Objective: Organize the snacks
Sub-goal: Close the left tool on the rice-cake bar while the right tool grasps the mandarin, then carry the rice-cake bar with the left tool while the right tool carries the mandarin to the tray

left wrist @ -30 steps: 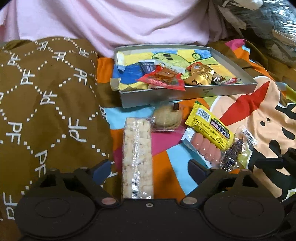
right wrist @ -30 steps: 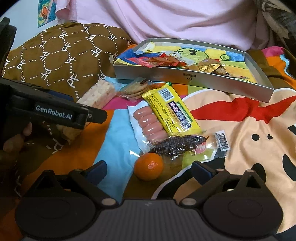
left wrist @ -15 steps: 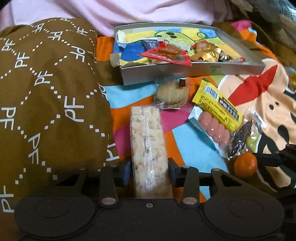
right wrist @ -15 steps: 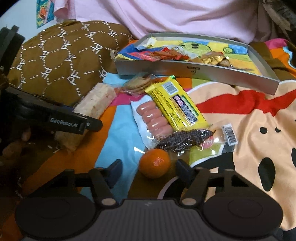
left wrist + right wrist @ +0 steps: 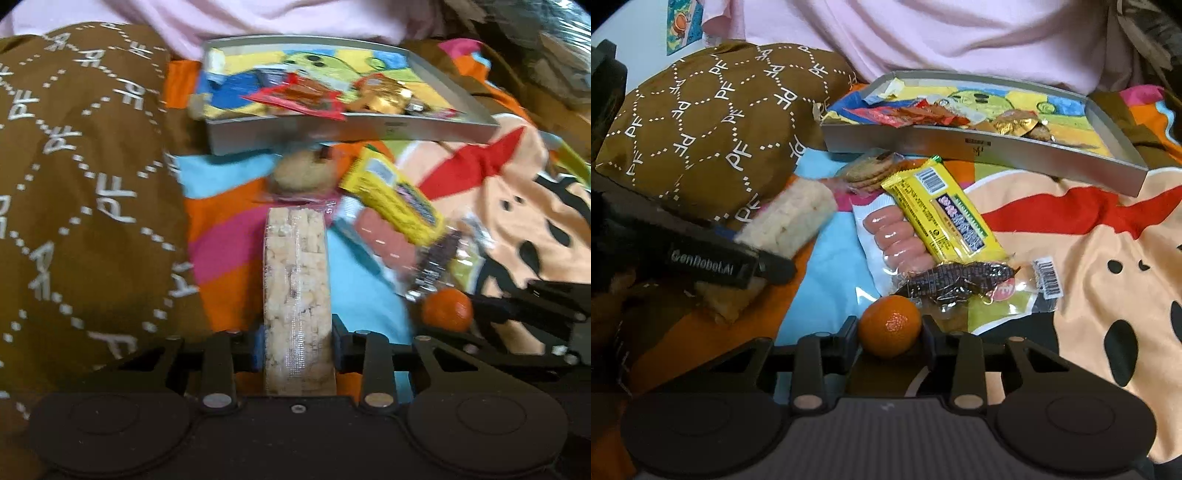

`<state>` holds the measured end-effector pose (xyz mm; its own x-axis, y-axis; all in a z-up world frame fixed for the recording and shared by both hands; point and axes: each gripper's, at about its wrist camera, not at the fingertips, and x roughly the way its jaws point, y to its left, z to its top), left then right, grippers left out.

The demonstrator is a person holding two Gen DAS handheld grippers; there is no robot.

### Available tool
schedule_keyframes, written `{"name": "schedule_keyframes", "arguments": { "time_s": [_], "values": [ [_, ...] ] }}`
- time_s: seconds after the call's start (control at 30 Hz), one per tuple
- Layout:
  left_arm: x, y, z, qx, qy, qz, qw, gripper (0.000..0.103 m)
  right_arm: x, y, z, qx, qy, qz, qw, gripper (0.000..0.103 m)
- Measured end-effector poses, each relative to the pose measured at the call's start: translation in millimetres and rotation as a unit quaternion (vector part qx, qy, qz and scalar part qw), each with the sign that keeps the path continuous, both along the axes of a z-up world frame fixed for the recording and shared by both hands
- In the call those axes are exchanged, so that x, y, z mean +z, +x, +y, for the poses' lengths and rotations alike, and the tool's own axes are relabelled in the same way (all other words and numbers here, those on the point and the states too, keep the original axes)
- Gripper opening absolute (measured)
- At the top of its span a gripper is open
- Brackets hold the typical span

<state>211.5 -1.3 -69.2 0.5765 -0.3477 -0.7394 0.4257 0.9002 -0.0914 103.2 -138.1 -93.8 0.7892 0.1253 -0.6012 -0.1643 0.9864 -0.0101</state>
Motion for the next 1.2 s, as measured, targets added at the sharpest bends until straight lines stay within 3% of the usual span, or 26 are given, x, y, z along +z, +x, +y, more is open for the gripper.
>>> {"name": "schedule_keyframes", "arguments": {
  "time_s": [0.33, 0.57, 0.77, 0.93, 1.2],
  "values": [
    [-3, -8, 0, -0.008, -0.098, 0.081, 0.9919, 0.035, 10, -16, -11, -0.011, -0.012, -0.027, 1.0, 0.039],
    [-2, -11, 3, -0.015, -0.16, 0.104, 0.9816, 0.035, 11, -24, -19, -0.02, -0.01, -0.03, 0.999, 0.039],
    [11, -17, -3, -0.025, -0.165, 0.07, 0.9835, 0.035, 15, -28, -23, -0.02, -0.014, -0.04, 0.999, 0.039],
    [31, -12, -11, -0.005, -0.165, 0.03, 0.9858, 0.035, 24, -22, -30, -0.017, -0.011, -0.055, 0.998, 0.039],
    [84, 38, -44, -0.027, -0.136, -0.047, 0.9893, 0.035, 61, 23, -50, -0.015, -0.013, -0.105, 0.994, 0.04]
  ]
}}
